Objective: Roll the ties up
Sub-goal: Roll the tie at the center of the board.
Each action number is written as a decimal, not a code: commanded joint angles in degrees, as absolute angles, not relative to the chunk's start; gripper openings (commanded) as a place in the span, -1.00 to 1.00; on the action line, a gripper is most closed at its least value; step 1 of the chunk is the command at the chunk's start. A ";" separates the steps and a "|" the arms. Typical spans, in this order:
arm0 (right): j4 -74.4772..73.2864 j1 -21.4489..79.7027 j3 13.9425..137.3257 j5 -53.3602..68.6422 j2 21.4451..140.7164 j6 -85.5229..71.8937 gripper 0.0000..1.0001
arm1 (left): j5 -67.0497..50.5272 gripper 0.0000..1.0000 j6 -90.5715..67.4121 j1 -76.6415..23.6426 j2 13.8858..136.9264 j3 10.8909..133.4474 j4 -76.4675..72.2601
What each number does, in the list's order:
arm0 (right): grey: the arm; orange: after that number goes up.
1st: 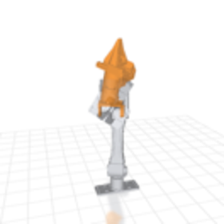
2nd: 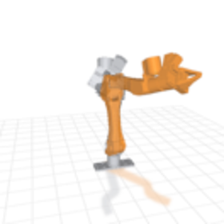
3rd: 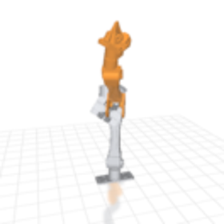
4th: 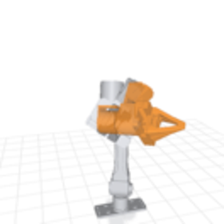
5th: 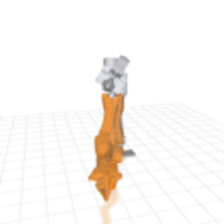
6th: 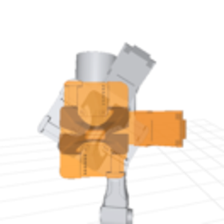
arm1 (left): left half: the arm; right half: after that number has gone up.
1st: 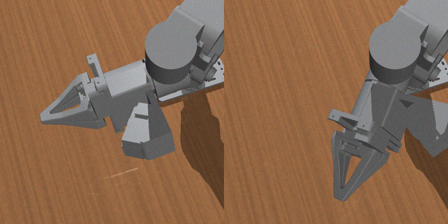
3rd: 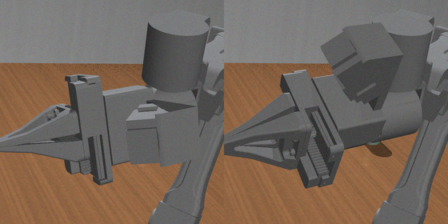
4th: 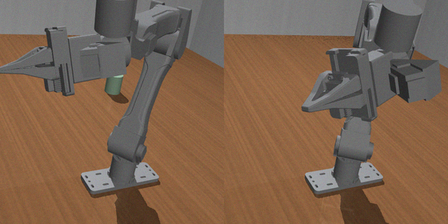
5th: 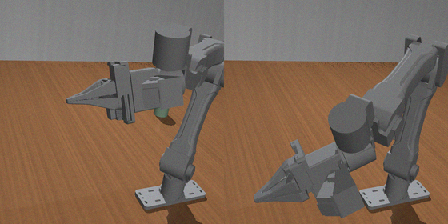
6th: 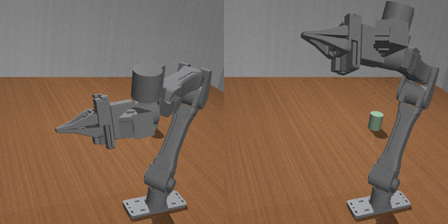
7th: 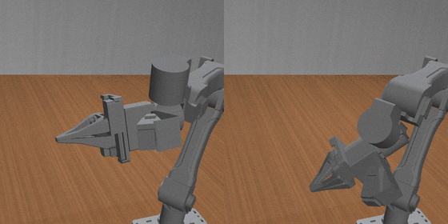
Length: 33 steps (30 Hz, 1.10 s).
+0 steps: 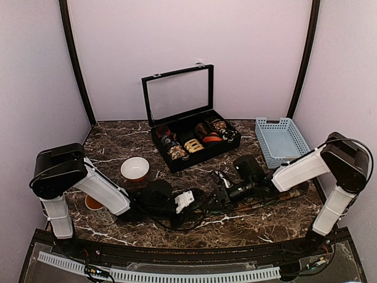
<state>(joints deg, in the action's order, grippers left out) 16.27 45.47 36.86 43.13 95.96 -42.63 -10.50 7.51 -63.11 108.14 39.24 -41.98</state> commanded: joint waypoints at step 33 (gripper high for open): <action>12.77 43.03 36.28 40.48 104.71 -32.44 -1.00 | -7.73 0.58 0.44 -65.22 112.29 34.42 -59.27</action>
<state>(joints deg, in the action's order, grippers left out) 13.02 44.49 39.55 42.22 102.85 -34.13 -10.79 3.27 -63.31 108.95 34.57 -49.65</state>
